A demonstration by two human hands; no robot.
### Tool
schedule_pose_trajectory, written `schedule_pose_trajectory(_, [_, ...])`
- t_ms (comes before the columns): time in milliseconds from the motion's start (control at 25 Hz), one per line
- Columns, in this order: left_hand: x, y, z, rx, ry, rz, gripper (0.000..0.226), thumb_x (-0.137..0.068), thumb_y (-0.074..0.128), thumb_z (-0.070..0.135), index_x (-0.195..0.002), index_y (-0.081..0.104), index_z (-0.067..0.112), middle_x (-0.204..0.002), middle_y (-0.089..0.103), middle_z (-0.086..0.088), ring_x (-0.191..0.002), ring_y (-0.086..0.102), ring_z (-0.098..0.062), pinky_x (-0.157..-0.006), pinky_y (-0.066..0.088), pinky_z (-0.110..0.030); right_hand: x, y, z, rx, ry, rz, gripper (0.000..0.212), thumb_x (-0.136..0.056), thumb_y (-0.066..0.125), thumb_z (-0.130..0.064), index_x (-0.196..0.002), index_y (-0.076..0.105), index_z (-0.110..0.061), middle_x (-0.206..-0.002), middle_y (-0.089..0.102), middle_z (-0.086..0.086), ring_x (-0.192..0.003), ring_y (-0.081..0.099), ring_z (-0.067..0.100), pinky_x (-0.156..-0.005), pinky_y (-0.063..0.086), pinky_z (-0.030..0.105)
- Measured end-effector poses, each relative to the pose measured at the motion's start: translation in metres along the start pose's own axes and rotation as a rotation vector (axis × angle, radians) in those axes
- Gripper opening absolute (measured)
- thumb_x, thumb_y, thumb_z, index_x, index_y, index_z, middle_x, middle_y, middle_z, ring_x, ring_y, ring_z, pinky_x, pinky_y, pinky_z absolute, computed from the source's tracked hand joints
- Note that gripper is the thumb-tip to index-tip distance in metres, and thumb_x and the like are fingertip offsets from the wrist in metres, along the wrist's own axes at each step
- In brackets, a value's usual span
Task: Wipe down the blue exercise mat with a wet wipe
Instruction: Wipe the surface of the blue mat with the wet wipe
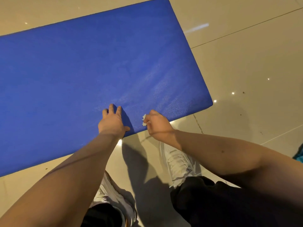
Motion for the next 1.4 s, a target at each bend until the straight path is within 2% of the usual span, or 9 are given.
schedule_pose_trajectory(80, [0.0,0.006,-0.022,0.041,-0.099,0.016,0.104,-0.078,0.076,0.061,-0.156,0.018,0.024,-0.161,0.008,-0.002,-0.146,0.013,-0.034,-0.079,0.051,-0.043,0.004,-0.019,0.032,-0.075,0.084,0.085,0.021,-0.093,0.057,-0.007,-0.107,0.071,-0.014,-0.121,0.057,0.004,-0.104,0.064,0.023,-0.092,0.048,0.025])
schedule_pose_trajectory(160, [0.002,0.015,-0.037,0.155,-0.202,-0.016,0.109,-0.072,0.078,0.065,-0.155,0.017,0.028,-0.159,0.008,-0.004,-0.145,0.011,-0.037,-0.09,0.052,-0.052,0.004,-0.033,0.056,-0.1,0.19,0.173,0.019,-0.094,0.057,-0.008,-0.103,0.072,-0.014,-0.119,0.059,0.003,-0.101,0.066,0.023,-0.091,0.051,0.028])
schedule_pose_trajectory(240, [0.004,0.02,-0.041,0.239,-0.237,-0.05,0.11,-0.073,0.078,0.064,-0.155,0.012,0.032,-0.159,0.005,-0.003,-0.144,0.009,-0.039,-0.084,0.054,-0.051,0.003,-0.034,0.059,-0.067,0.227,0.19,0.017,-0.095,0.058,-0.011,-0.107,0.071,-0.013,-0.118,0.059,0.005,-0.099,0.066,0.026,-0.091,0.054,0.034])
schedule_pose_trajectory(520, [0.002,0.011,-0.043,0.122,-0.228,-0.072,0.102,-0.086,0.071,0.056,-0.16,0.004,0.034,-0.165,-0.002,-0.005,-0.147,0.01,-0.04,-0.07,0.044,-0.042,-0.016,0.017,-0.031,0.116,-0.049,0.059,0.025,-0.099,0.053,-0.012,-0.119,0.067,-0.01,-0.123,0.057,0.011,-0.109,0.061,0.028,-0.093,0.05,0.032])
schedule_pose_trajectory(600, [0.003,0.012,-0.043,0.105,-0.242,-0.063,0.103,-0.085,0.071,0.059,-0.16,0.005,0.035,-0.164,0.0,-0.004,-0.146,0.011,-0.038,-0.071,0.045,-0.042,-0.02,0.029,-0.051,0.125,-0.119,-0.022,0.025,-0.099,0.053,-0.01,-0.12,0.065,-0.012,-0.123,0.054,0.011,-0.111,0.059,0.027,-0.092,0.047,0.031])
schedule_pose_trajectory(800, [0.003,0.012,-0.043,0.104,-0.25,-0.067,0.105,-0.083,0.072,0.062,-0.16,0.005,0.037,-0.164,0.001,-0.002,-0.146,0.012,-0.037,-0.075,0.05,-0.043,-0.015,0.016,-0.044,0.096,-0.222,-0.036,0.026,-0.096,0.055,-0.009,-0.117,0.069,-0.013,-0.121,0.054,0.009,-0.107,0.059,0.027,-0.089,0.047,0.032])
schedule_pose_trajectory(1120, [0.001,0.009,-0.043,0.114,-0.252,-0.071,0.105,-0.082,0.074,0.059,-0.159,0.006,0.036,-0.163,0.005,-0.004,-0.146,0.013,-0.038,-0.073,0.049,-0.041,-0.029,-0.035,0.031,-0.001,0.136,0.204,0.018,-0.098,0.055,-0.015,-0.11,0.066,-0.008,-0.117,0.055,0.01,-0.101,0.062,0.031,-0.089,0.052,0.037])
schedule_pose_trajectory(1240, [0.001,0.008,-0.044,0.122,-0.246,-0.074,0.105,-0.081,0.075,0.06,-0.159,0.008,0.036,-0.162,0.008,-0.004,-0.145,0.014,-0.038,-0.082,0.052,-0.044,-0.025,-0.024,-0.001,-0.011,0.067,0.255,0.019,-0.097,0.052,-0.012,-0.109,0.065,-0.005,-0.115,0.056,0.014,-0.105,0.057,0.031,-0.089,0.048,0.036])
schedule_pose_trajectory(1400, [0.002,0.007,-0.045,0.132,-0.238,-0.076,0.104,-0.081,0.073,0.061,-0.159,0.008,0.037,-0.163,0.006,-0.003,-0.146,0.013,-0.037,-0.086,0.051,-0.045,-0.04,0.01,-0.056,-0.004,-0.122,0.123,0.02,-0.096,0.053,-0.005,-0.109,0.068,-0.004,-0.115,0.057,0.015,-0.103,0.059,0.03,-0.09,0.044,0.031])
Point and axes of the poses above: each hand's wrist, its own x-axis away from the middle knuckle, its own y-axis out of the palm, z = x × y, the point moved 5 cm from there along -x, towards the middle knuckle
